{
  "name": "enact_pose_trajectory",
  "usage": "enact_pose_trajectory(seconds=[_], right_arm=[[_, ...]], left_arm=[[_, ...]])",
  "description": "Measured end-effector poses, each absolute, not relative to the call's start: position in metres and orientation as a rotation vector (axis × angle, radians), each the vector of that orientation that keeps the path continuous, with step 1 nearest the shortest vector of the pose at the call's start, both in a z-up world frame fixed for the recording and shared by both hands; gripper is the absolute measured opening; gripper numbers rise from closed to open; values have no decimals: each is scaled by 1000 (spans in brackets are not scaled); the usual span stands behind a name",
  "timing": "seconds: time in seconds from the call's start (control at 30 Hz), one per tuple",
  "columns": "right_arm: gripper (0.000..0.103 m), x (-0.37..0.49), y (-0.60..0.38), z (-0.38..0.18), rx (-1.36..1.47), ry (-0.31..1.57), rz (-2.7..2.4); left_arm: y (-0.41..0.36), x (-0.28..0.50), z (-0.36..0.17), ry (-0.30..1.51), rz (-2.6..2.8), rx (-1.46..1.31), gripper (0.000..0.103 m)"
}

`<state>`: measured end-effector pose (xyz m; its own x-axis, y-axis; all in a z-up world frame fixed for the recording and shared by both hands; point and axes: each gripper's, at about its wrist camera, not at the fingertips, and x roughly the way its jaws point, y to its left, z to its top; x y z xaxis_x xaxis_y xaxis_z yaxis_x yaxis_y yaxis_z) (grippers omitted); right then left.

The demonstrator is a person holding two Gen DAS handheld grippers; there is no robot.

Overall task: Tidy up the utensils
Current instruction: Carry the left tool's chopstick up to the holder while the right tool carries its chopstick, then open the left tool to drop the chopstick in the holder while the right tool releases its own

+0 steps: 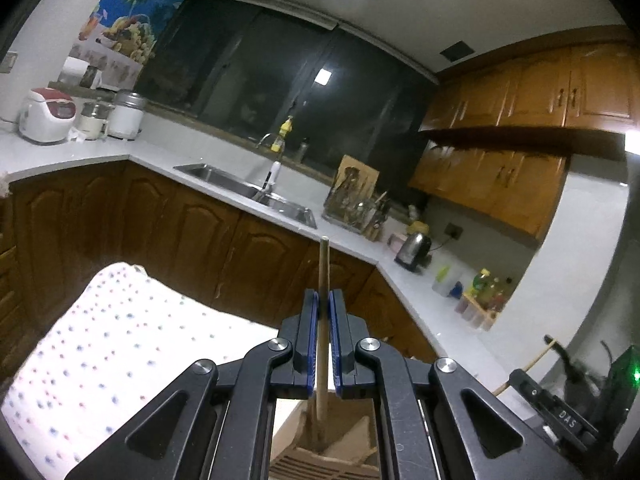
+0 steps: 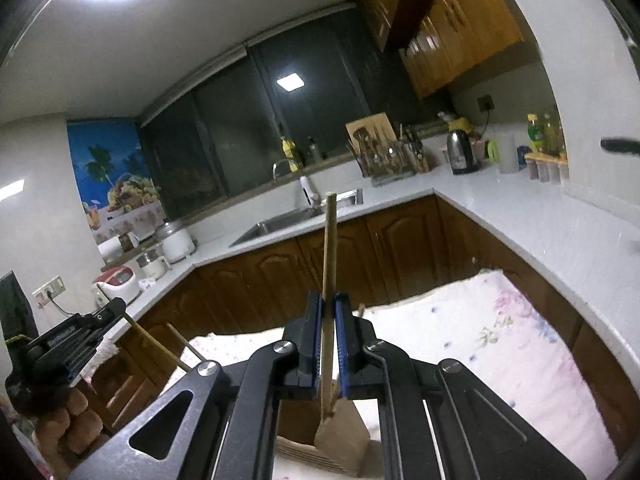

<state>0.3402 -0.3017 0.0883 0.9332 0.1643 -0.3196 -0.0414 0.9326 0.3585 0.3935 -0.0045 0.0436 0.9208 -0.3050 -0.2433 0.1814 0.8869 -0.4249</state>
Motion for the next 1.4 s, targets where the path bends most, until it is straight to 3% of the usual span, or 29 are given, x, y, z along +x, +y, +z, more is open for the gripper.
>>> enact_pose_trajectory(seconds=[0.33,0.8,0.9,0.97,1.03,1.1,1.13,1.27,1.37,1.4], right_arm=[[7,361,-286,50,347,452,133],[7,370,-279,40,330,520,132],[12,371,-281,39,341,532,143],[13,372,-283,39,354,529,151],[16,373,-287,41,370,528,159],[35,369,-289,43,383,511,160],[51,366,-290,45,388,495,164],[59,352,-294,55,406,444,157],[79,342,-299,59,423,411,150],[81,339,-300,60,423,403,144]], left_arm=[[-33,415,13,402,-270,-319,3],[-21,426,31,442,-290,-290,5],[-20,428,31,448,-291,-284,5],[-20,429,30,464,-290,-282,8],[-18,431,29,484,-300,-305,25],[-16,429,29,485,-287,-321,43],[-13,425,31,474,-285,-327,43],[-4,416,33,476,-273,-333,53],[7,401,35,469,-239,-340,73],[9,396,35,465,-234,-341,80]])
